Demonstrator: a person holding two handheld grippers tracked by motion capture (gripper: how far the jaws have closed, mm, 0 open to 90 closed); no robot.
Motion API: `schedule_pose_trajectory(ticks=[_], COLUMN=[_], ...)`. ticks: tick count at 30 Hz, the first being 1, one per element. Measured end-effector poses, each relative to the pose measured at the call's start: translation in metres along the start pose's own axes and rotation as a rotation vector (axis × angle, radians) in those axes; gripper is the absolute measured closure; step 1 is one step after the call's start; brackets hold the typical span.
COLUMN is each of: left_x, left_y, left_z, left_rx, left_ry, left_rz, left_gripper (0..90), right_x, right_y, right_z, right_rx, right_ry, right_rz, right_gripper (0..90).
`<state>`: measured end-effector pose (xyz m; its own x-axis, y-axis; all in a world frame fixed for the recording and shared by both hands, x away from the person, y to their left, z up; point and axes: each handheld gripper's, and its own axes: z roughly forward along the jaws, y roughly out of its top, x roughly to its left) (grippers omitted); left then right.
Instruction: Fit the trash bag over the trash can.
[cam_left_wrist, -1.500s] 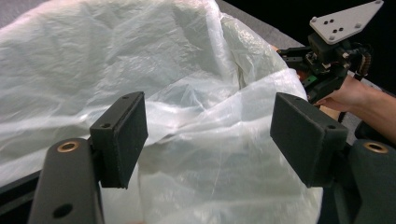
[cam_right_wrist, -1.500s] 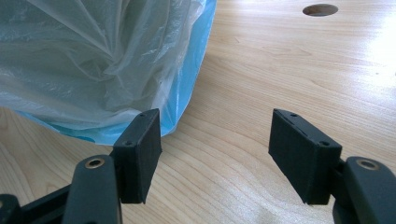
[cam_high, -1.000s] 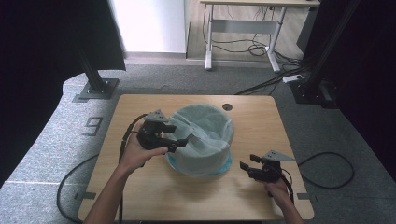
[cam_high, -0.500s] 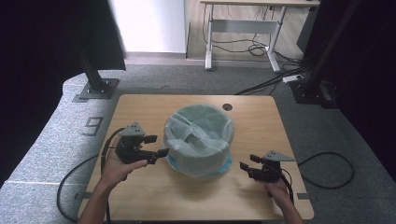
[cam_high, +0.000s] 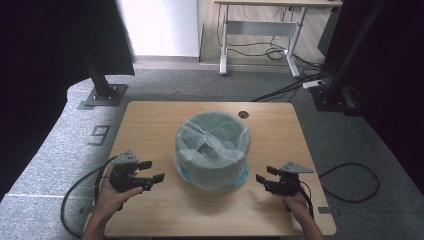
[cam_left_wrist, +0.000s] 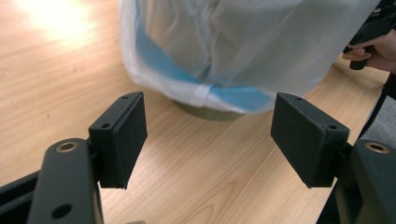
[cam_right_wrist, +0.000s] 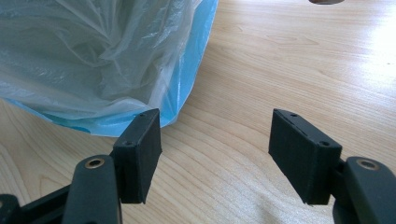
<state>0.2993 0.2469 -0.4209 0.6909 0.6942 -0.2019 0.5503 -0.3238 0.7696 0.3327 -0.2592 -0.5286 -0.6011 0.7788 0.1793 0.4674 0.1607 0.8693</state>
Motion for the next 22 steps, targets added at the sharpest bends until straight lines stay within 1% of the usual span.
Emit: schedule_pose_trajectory(ticks=[2,5,7,8,11,18,19,22], left_x=[0.003,0.007,0.011,0.012,0.016,0.021,0.023,0.023], left_y=[-0.006,-0.014,-0.019,-0.021,-0.024,-0.027,-0.028,-0.028], left_z=[0.003,0.007,0.009,0.01,0.012,0.016,0.021,0.023], left_rx=[0.002,0.015,0.014,0.013,0.014,0.025,0.044,0.053], left_ry=[-0.016,-0.018,-0.036,-0.035,-0.025,-0.01,0.028,0.04], left_rz=[-0.009,-0.016,-0.036,-0.044,-0.057,-0.063,-0.052,-0.049], left_gripper=[27.1,26.9,26.8,26.9,27.1,27.3,27.2,27.0], right_x=[0.0,0.0,-0.001,-0.002,-0.003,-0.003,-0.003,-0.004], right_y=[0.0,-0.001,-0.001,-0.001,-0.001,-0.002,-0.002,-0.003], right_z=[0.0,0.0,-0.001,-0.001,-0.002,-0.001,-0.001,0.0], right_rx=[0.003,0.006,0.006,0.006,0.007,0.01,0.011,0.018], right_ry=[0.0,-0.002,-0.006,-0.007,-0.01,-0.009,-0.01,-0.013], right_rz=[-0.005,-0.006,-0.004,-0.003,0.0,-0.003,-0.002,-0.001], right_gripper=[33.6,33.6,33.6,33.6,33.6,33.6,33.6,33.5])
